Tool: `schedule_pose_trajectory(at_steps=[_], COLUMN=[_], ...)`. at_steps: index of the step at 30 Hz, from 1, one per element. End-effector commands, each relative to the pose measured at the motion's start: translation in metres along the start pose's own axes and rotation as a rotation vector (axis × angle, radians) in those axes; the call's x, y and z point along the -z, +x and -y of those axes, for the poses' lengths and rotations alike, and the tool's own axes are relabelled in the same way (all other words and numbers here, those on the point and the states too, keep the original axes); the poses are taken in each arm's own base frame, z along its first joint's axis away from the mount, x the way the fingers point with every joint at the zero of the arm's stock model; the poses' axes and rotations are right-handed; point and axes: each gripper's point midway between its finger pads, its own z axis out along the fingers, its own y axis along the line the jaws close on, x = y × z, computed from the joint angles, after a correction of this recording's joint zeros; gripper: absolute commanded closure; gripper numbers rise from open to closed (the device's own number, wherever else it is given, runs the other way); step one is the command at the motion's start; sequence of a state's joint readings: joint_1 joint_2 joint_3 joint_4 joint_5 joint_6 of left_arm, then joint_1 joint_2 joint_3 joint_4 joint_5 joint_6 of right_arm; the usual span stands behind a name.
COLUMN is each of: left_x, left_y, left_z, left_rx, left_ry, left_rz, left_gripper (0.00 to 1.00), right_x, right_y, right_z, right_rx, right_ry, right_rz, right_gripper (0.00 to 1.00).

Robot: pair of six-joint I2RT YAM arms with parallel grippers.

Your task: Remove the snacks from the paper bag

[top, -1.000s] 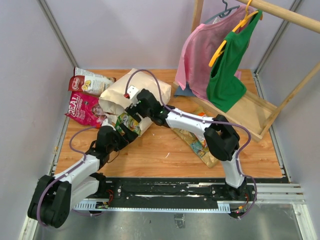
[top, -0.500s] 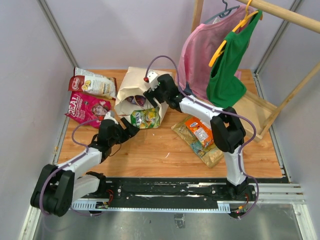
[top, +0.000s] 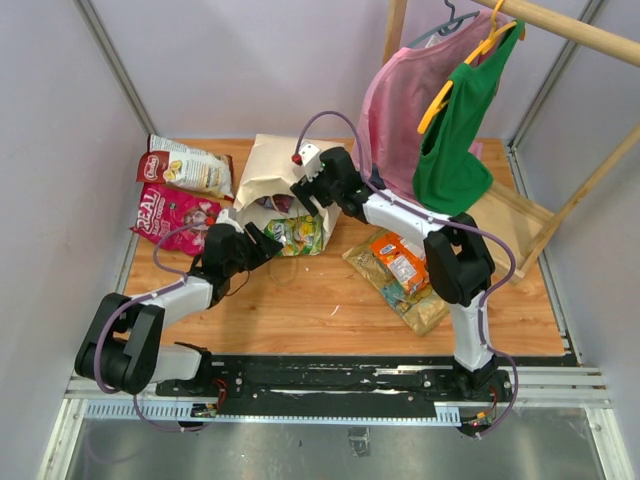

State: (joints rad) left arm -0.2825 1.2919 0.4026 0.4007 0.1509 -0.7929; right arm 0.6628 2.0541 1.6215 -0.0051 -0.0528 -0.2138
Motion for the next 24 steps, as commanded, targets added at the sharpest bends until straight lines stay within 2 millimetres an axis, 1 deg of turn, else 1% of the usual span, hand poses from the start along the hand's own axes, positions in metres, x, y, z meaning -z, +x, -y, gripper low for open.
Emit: schedule_pose_trajectory(at_steps=[1, 7, 9, 16, 20, 24], left_x=[-0.006, 0.000, 0.002, 0.009, 0.006, -0.002], left_y=[-0.018, -0.019, -0.019, -0.014, -0.013, -0.015], left_z=[0.007, -0.006, -0.012, -0.034, -0.034, -0.033], left_rx=[-0.028, -0.044, -0.055, -0.069, -0.061, -0.062], left_ry=[0.008, -0.051, -0.079, -0.159, -0.153, -0.153], left_rz=[0.056, 0.078, 0.083, 0.095, 0.095, 0.088], left_gripper=[0.46, 0.49, 0.52, 0.53, 0.53, 0.53], right_x=[0.016, 0.018, 0.018, 0.017, 0.017, 0.018], right_y=[-0.019, -0.018, -0.019, -0.018, -0.019, -0.020], right_z=[0.014, 0.016, 0.016, 0.015, 0.013, 0.012], right_rx=[-0.021, -0.027, -0.030, -0.035, -0.044, -0.046], right_ry=[0.020, 0.023, 0.021, 0.017, 0.006, 0.002], right_rz=[0.060, 0.061, 0.063, 0.065, 0.071, 0.074], right_gripper=[0.12, 0.12, 0.12, 0.11, 0.11, 0.12])
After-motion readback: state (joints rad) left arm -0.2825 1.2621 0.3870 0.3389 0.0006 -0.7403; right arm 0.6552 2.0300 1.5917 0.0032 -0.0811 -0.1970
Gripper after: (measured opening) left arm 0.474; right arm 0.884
